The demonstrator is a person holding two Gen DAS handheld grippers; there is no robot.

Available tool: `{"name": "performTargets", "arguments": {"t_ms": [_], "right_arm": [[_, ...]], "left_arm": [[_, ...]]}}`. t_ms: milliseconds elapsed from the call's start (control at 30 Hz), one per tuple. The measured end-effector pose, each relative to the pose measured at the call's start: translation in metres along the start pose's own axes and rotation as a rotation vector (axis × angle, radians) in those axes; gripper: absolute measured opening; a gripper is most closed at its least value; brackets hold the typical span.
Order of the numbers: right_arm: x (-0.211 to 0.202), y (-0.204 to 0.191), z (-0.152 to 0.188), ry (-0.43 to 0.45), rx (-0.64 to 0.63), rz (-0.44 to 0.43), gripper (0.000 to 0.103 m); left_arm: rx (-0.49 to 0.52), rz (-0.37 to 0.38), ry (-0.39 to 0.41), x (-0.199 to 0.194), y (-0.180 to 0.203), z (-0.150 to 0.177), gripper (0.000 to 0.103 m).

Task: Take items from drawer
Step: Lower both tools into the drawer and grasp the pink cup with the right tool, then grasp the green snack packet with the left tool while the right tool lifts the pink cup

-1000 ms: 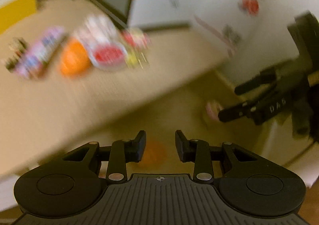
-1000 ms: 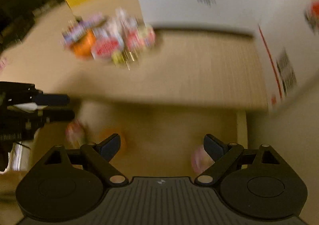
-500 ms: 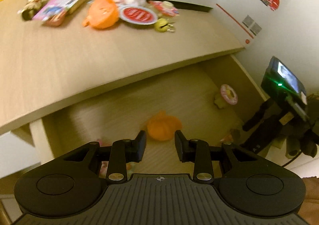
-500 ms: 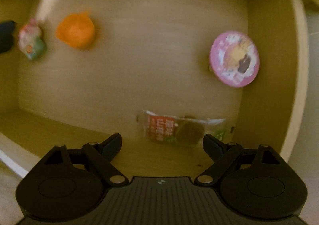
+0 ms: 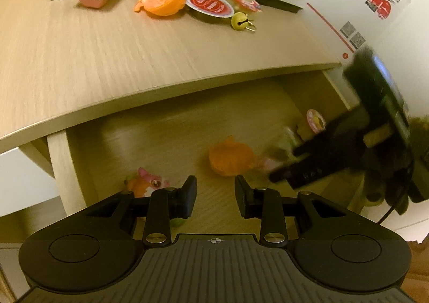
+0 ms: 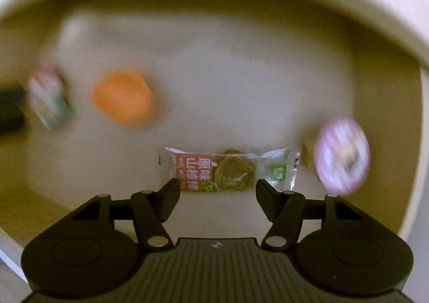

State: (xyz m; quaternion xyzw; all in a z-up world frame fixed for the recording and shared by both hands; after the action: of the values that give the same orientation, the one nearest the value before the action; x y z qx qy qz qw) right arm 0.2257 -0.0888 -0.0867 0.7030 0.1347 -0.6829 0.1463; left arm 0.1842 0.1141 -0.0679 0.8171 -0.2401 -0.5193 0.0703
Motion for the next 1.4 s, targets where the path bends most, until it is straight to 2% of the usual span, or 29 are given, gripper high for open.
{"name": "performTargets", "arguments": {"t_ms": [67,167,233,300,333,367,500,567,767,833,900,1033,1167,1233,1267,1300,1333,1400], "right_arm": [[-0.015,-0.008,-0.007,0.064,-0.012,-0.035,0.063],[-0.042,-0.012,-0.005,0.153,-0.092,-0.020,0.064],[-0.059,-0.007,0.003,0.202,-0.156,0.027,0.068],[-0.072,0.006,0.011,0.248,-0.217,0.101,0.081],[-0.072,0.024,0.010,0.264,-0.248,0.140,0.082],[-0.072,0.035,0.012,0.273,-0.285,0.189,0.082],[-0.057,0.041,0.031,0.243,-0.411,0.336,0.082],[-0.046,0.031,0.030,0.233,-0.451,0.373,0.082],[-0.027,0.016,0.025,0.220,-0.530,0.411,0.081],[-0.023,0.015,0.020,0.208,-0.540,0.418,0.074],[-0.019,0.016,0.016,0.196,-0.528,0.404,0.058],[-0.019,0.015,0.013,0.204,-0.493,0.402,0.045],[-0.031,0.005,0.012,0.245,-0.437,0.321,0.043],[-0.038,-0.005,0.013,0.269,-0.417,0.266,0.040],[-0.041,-0.010,0.014,0.283,-0.409,0.242,0.032],[-0.045,-0.014,0.015,0.294,-0.399,0.221,0.016],[-0.049,-0.017,0.017,0.303,-0.385,0.200,0.008],[-0.060,-0.019,0.022,0.330,-0.347,0.172,0.006]], "left_arm": [[0.005,0.001,-0.001,0.000,0.002,-0.001,0.034],[0.013,0.000,0.000,0.000,0.004,-0.002,0.034],[0.016,-0.001,0.002,-0.001,0.005,-0.001,0.034],[0.015,-0.004,0.006,-0.002,0.005,0.000,0.034],[0.014,-0.005,0.007,-0.002,0.005,0.001,0.034],[0.014,-0.008,0.008,-0.002,0.005,0.001,0.034],[0.017,-0.012,0.004,-0.004,0.005,0.004,0.034],[0.022,-0.014,-0.001,-0.004,0.006,0.004,0.034],[0.043,-0.016,-0.021,-0.005,0.009,0.005,0.034],[0.042,-0.020,-0.012,-0.010,0.007,0.004,0.034],[0.035,-0.031,0.003,-0.018,0.002,0.000,0.034],[0.022,-0.075,0.026,-0.033,-0.009,-0.008,0.034],[0.022,-0.111,0.018,-0.033,-0.011,-0.015,0.034],[0.047,-0.099,-0.001,-0.025,-0.002,-0.016,0.034],[0.068,-0.087,-0.016,-0.020,0.005,-0.016,0.034],[0.096,-0.074,-0.034,-0.013,0.013,-0.016,0.034],[0.124,-0.062,-0.048,-0.007,0.021,-0.016,0.034],[0.188,-0.028,-0.069,0.007,0.041,-0.015,0.034]]}}
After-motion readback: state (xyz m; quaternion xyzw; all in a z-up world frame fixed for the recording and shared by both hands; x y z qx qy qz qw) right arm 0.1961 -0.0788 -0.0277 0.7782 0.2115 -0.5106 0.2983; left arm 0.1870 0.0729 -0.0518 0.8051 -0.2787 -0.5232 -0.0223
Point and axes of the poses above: each gripper's, at about its wrist camera, not at the fingertips, and x roughly the way its jaws point, y to its right, z to its underside, the point moved 3 cm from there along x, roughly the way its jaws point, and after that the axes turned 1 degree about y, right-handed, at the moved point
